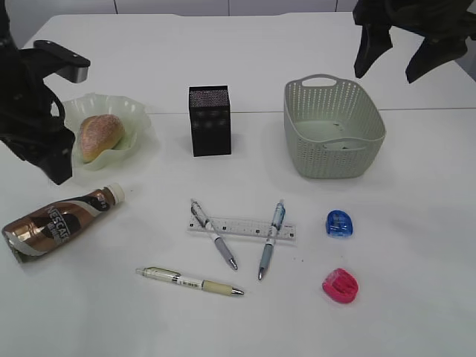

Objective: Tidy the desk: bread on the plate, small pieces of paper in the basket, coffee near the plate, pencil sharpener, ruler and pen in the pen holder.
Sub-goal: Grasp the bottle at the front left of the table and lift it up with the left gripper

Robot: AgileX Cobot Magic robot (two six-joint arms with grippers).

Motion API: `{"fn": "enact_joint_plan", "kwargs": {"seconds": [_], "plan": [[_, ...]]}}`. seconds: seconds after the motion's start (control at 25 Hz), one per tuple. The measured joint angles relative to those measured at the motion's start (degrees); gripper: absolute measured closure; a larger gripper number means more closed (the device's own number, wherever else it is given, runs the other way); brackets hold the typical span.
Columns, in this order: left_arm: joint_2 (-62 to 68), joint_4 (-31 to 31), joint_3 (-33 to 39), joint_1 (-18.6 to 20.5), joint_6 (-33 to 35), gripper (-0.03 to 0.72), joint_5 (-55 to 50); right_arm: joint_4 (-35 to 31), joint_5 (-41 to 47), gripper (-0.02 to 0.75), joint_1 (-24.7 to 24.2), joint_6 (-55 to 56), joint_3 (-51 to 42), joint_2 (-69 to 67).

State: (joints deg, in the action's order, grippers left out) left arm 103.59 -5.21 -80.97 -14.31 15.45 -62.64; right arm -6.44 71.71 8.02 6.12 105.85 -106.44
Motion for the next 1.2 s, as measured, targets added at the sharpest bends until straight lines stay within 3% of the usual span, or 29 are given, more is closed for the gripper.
{"fn": "enact_joint_plan", "kwargs": {"seconds": [0.44, 1.2], "plan": [[0.0, -1.8, 0.0, -0.1, 1.1, 0.109, 2.5, 0.0, -0.1, 0.161, 0.0, -0.1, 0.0, 0.0], [7.4, 0.8, 0.0, -0.1, 1.8, 0.099, 5.0, -0.1, -0.1, 0.161, 0.0, -0.1, 0.0, 0.0]]}}
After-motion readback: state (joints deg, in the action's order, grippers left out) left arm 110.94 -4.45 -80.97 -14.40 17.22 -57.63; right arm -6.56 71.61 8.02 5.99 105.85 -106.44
